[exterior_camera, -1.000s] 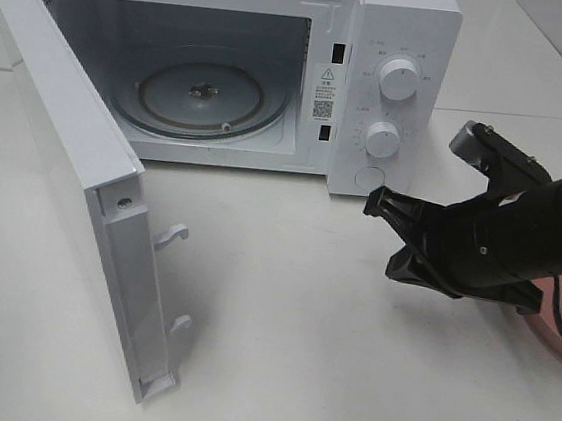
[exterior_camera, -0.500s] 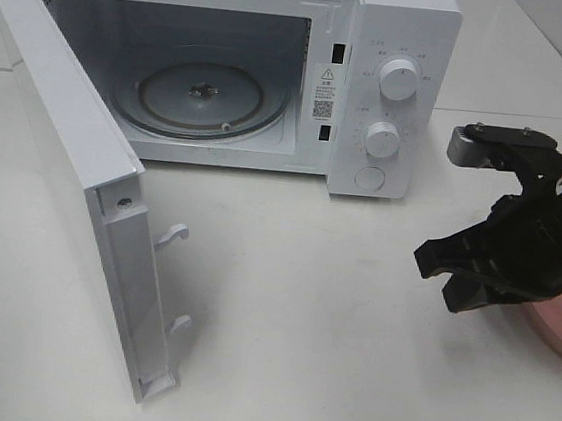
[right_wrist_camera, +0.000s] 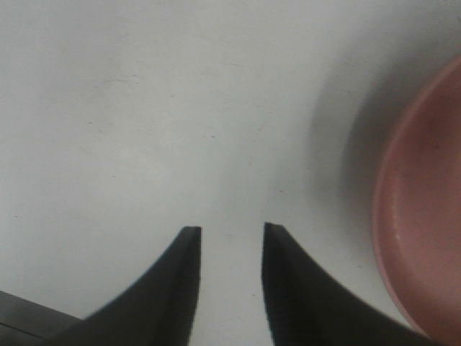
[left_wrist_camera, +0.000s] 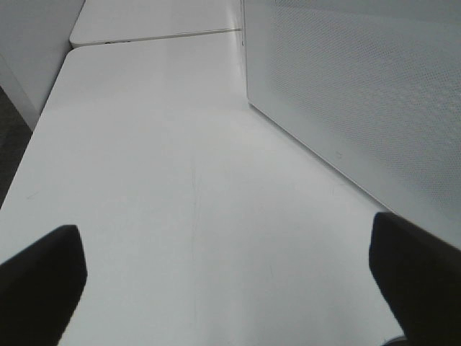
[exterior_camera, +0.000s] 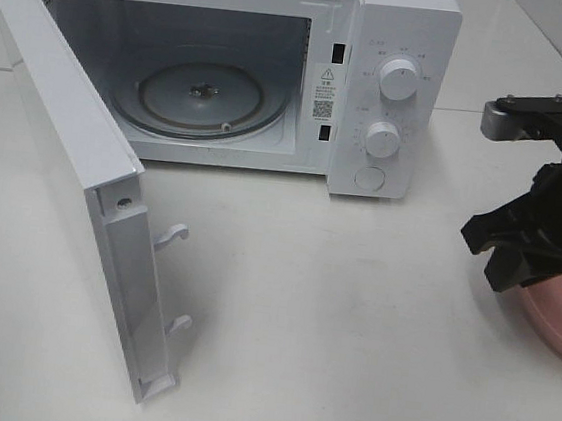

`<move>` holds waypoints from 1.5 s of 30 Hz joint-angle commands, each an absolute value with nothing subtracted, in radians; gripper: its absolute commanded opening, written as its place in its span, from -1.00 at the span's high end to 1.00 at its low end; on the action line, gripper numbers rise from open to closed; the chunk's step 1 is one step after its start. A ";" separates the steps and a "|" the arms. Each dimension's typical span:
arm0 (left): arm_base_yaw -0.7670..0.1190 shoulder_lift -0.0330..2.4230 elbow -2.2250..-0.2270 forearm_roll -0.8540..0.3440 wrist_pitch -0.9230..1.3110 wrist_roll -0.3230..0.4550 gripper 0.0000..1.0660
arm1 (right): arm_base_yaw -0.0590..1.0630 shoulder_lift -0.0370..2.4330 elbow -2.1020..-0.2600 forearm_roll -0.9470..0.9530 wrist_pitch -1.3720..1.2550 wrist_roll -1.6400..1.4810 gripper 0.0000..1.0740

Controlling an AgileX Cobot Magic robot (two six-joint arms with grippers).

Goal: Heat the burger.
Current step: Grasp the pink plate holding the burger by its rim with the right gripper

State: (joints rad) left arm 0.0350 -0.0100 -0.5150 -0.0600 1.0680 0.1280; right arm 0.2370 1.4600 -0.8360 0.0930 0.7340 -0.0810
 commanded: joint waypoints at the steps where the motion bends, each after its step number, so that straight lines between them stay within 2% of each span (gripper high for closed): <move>1: 0.035 -0.030 -0.516 -0.063 1.071 0.122 -0.88 | 0.194 1.451 -0.843 0.034 0.752 -0.090 -0.26; 2: 0.035 -0.030 -0.516 -0.063 1.071 0.122 -0.88 | 0.186 1.452 -0.843 0.000 0.748 -0.089 -0.64; 3: 0.035 -0.030 -0.516 -0.063 1.071 0.122 -0.88 | 0.186 1.452 -0.843 0.000 0.748 -0.089 -0.64; 5: 0.035 -0.030 -0.516 -0.063 1.071 0.122 -0.88 | 0.186 1.454 -0.841 -0.030 0.747 -0.095 -0.91; 13: 0.035 -0.030 -0.516 -0.063 1.071 0.122 -0.88 | 0.186 1.458 -0.841 -0.039 0.732 -0.095 -0.82; 20: 0.035 -0.030 -0.516 -0.063 1.071 0.122 -0.88 | 0.117 1.543 -0.841 -0.040 0.723 -0.093 -0.77; 45: 0.035 -0.030 -0.516 -0.064 1.071 0.123 -0.88 | 0.117 1.810 -0.843 -0.148 0.461 -0.044 -0.69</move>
